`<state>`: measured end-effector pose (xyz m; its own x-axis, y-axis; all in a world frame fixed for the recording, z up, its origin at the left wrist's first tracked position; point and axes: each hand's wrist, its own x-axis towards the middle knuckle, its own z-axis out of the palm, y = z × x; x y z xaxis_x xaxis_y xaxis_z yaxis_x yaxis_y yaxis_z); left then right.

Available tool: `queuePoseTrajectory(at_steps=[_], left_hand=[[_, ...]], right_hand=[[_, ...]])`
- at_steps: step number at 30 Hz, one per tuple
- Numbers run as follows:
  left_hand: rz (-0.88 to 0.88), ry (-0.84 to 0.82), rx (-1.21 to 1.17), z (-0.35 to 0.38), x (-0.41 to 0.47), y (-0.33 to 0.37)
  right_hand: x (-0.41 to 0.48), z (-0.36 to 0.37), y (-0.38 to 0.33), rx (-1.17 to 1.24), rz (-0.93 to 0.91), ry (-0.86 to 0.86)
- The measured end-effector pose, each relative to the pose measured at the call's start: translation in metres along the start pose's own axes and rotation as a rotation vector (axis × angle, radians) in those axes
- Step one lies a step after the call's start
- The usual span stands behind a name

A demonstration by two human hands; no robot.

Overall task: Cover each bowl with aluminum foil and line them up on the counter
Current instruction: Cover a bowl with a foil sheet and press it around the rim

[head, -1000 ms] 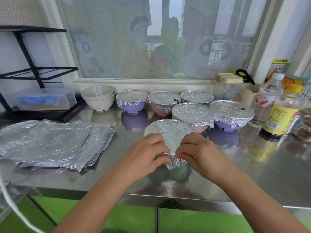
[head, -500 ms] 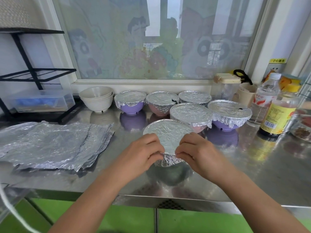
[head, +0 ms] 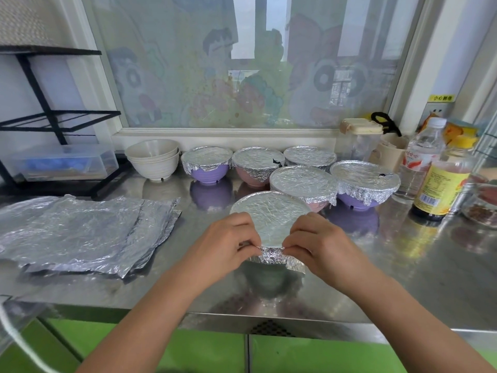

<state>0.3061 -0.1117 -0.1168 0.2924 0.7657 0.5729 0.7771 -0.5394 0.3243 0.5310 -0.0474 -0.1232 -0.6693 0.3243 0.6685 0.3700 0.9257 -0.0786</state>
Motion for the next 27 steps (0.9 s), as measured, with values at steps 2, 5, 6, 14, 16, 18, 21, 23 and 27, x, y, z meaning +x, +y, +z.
queuePoseTrajectory(at_steps=[2,5,6,14,16,18,21,23,27], left_hand=[[0.004,0.008,-0.018,0.002,0.000,0.002],[0.004,0.022,-0.031,0.003,0.000,0.004],[-0.003,0.019,-0.035,0.003,0.001,0.004],[-0.032,0.045,-0.023,0.004,-0.001,0.005],[-0.022,0.048,-0.021,0.004,-0.002,0.007],[-0.011,0.042,-0.013,0.006,-0.002,0.010],[0.000,0.028,0.001,0.008,0.000,0.010],[-0.001,0.023,-0.012,0.007,-0.001,0.007],[-0.017,0.014,-0.067,-0.002,-0.002,0.000]], right_hand=[[0.001,0.001,-0.001,-0.002,-0.003,0.003],[0.002,0.002,-0.003,0.000,0.001,0.003],[0.003,0.003,-0.005,0.003,0.003,-0.002],[0.003,0.006,-0.012,0.006,0.054,0.003],[0.003,0.009,-0.013,0.005,0.048,0.013],[0.004,0.013,-0.014,-0.001,0.036,0.028],[0.006,0.014,-0.014,0.008,0.026,0.030],[0.004,0.014,-0.014,0.024,0.026,0.028],[-0.003,0.005,-0.006,0.051,0.059,0.040]])
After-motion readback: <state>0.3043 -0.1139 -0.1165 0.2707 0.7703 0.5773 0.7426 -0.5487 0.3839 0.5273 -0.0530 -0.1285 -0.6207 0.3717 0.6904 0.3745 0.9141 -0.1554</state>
